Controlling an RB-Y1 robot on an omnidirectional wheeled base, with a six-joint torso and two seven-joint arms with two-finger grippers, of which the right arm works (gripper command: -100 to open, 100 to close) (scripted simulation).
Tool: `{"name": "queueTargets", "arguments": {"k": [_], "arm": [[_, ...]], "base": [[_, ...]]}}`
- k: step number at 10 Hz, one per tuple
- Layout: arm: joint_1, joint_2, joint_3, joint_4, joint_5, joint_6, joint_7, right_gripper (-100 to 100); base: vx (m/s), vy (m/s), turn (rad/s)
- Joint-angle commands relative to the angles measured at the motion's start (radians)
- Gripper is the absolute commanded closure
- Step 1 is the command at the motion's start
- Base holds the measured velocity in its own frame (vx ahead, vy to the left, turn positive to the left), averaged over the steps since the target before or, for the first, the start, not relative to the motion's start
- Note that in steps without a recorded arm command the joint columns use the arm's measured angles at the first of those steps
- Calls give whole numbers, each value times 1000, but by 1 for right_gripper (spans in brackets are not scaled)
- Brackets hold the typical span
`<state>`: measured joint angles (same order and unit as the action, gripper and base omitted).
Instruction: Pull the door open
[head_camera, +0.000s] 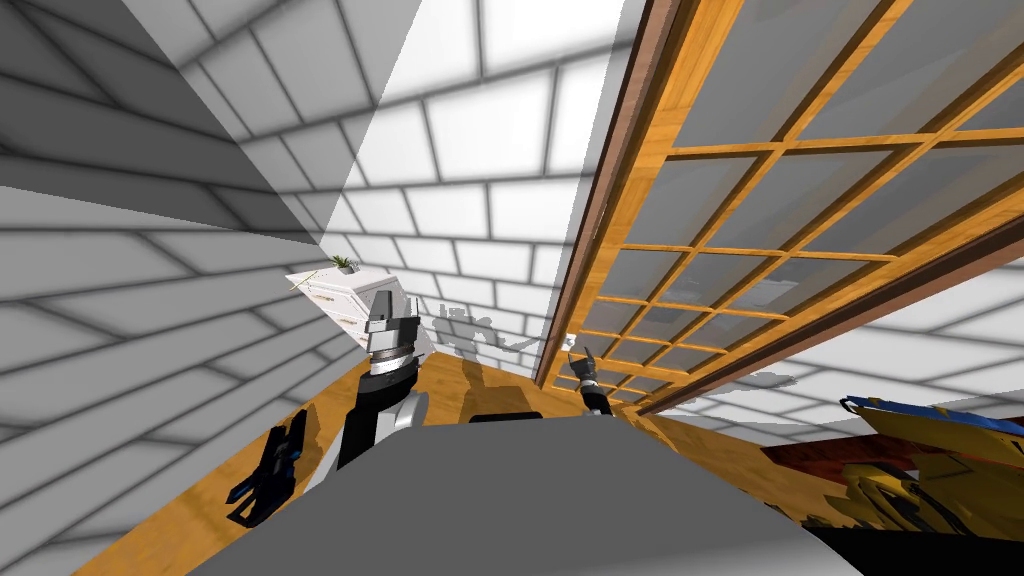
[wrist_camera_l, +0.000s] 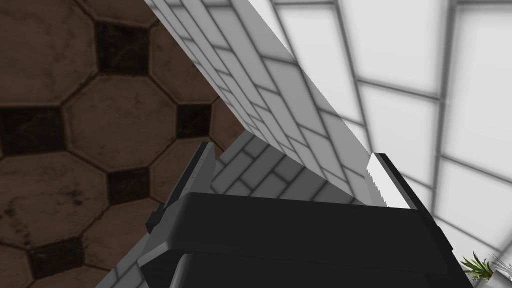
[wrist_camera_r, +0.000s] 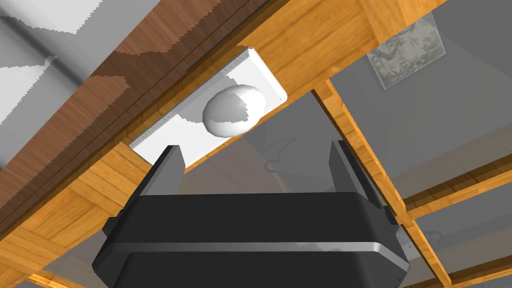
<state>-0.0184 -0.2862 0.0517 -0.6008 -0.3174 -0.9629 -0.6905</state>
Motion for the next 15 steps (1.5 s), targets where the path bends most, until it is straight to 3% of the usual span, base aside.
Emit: {"name": "queueTargets", "arguments": {"k": [1, 15], "arm": [[-4, 6, 6, -4, -18, 7, -50, -100], [-36, 51, 53, -28, -159, 54, -404, -100]], "base": [[-41, -15, 32], [-50, -15, 32]]}}
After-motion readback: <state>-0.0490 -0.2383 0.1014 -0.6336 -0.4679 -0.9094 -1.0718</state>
